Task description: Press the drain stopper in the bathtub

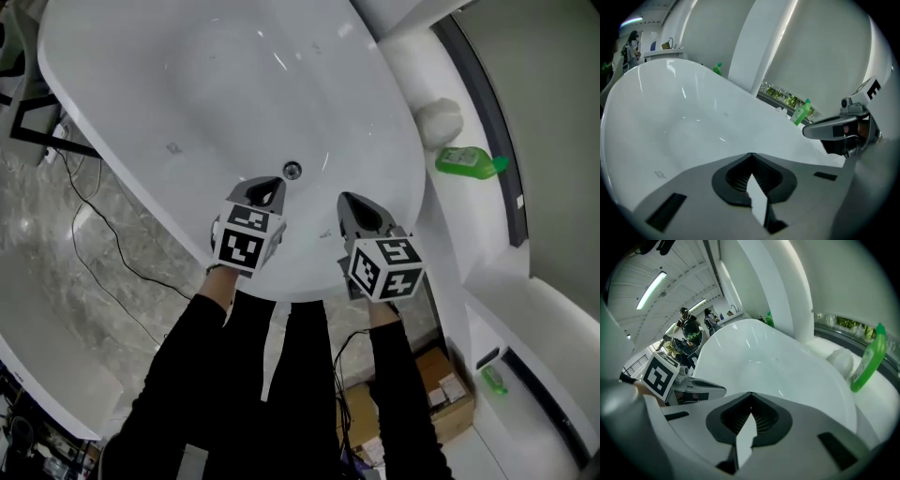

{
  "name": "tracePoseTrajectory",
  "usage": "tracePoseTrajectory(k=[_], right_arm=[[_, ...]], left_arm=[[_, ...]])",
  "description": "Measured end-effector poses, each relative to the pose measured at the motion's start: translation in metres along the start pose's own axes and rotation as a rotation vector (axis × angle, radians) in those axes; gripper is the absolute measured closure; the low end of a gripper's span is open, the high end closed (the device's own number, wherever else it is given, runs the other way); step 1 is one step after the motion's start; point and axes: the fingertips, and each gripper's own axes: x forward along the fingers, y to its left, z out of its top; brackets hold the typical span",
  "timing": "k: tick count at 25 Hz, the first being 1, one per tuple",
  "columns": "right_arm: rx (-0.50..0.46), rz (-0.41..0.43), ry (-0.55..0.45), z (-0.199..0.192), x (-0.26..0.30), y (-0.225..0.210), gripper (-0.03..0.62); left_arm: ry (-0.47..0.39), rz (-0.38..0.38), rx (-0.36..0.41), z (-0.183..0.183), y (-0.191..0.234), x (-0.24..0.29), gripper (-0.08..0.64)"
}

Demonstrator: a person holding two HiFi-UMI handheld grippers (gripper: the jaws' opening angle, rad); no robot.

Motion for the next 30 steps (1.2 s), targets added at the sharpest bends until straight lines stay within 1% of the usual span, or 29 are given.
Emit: tracePoseTrajectory(k=[6,10,14,17,21,25,30], right_arm=[[0.01,0.016,0.074,-0.037,0.072,-0.019,0.591],[0.041,0.03,0.119,-0.063,0.115,-0.038,0.591],[0.073,0.06,0.152,-0.077,0.153,-0.057,0.591],[0.046,0.079,0.208,-0.09,0.176,-0.067,0.591],[0.006,0.107,0.292,-0.115,0.206,-0.074,0.591],[-0.04,0.126,0.35,-0.139,0.232,-0.082,0.591],[-0.084,0.118,0.406,-0.159,0.26,-0.096,0.591]], left_arm=[[0.067,0.028,-0.059,-0.047,0.034,0.062,0.555],[0.115,0.052,-0.09,-0.079,0.048,0.102,0.555],[0.138,0.08,-0.136,-0.101,0.057,0.138,0.555],[0.139,0.095,-0.185,-0.116,0.063,0.156,0.555],[0.146,0.111,-0.225,-0.135,0.073,0.176,0.555],[0.151,0.116,-0.266,-0.15,0.079,0.202,0.555],[0.181,0.14,-0.329,-0.171,0.088,0.236,0.555]])
